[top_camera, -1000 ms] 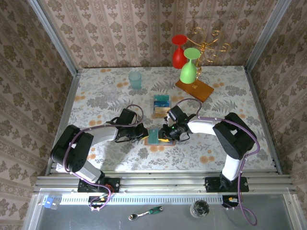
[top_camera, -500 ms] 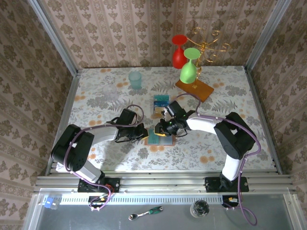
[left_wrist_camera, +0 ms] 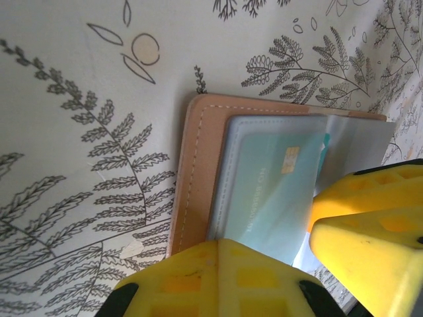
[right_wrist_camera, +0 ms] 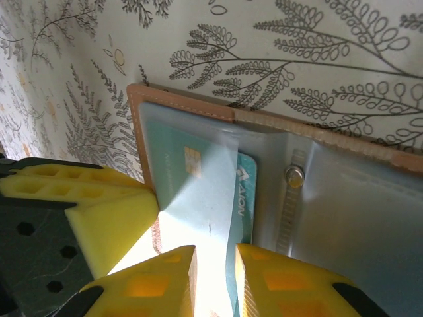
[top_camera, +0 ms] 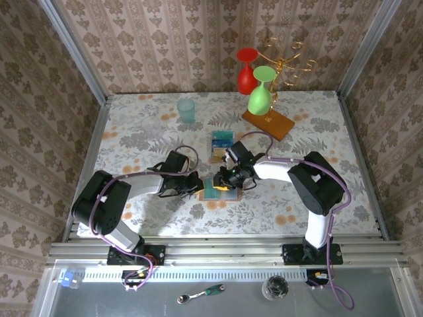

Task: Take the credit cards out of the card holder

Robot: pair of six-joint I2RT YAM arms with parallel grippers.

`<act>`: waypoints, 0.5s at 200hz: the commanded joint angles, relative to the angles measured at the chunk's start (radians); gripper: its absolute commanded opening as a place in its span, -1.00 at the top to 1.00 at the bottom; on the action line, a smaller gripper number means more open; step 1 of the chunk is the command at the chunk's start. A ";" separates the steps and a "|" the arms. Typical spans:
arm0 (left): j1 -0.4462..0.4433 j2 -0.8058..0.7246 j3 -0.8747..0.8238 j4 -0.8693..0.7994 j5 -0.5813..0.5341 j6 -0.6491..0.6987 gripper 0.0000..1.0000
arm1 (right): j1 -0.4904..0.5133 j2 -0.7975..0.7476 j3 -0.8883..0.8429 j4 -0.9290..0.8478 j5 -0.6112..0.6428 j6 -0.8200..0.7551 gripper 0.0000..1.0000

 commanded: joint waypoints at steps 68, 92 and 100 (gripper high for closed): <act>0.007 0.014 -0.021 -0.023 -0.010 0.019 0.95 | 0.012 -0.027 0.033 -0.137 0.092 -0.055 0.51; 0.007 0.011 -0.021 -0.021 -0.009 0.017 0.95 | 0.012 -0.036 0.040 -0.148 0.098 -0.061 0.51; 0.008 0.009 -0.021 -0.021 -0.007 0.016 0.95 | 0.012 -0.038 0.041 -0.151 0.100 -0.061 0.51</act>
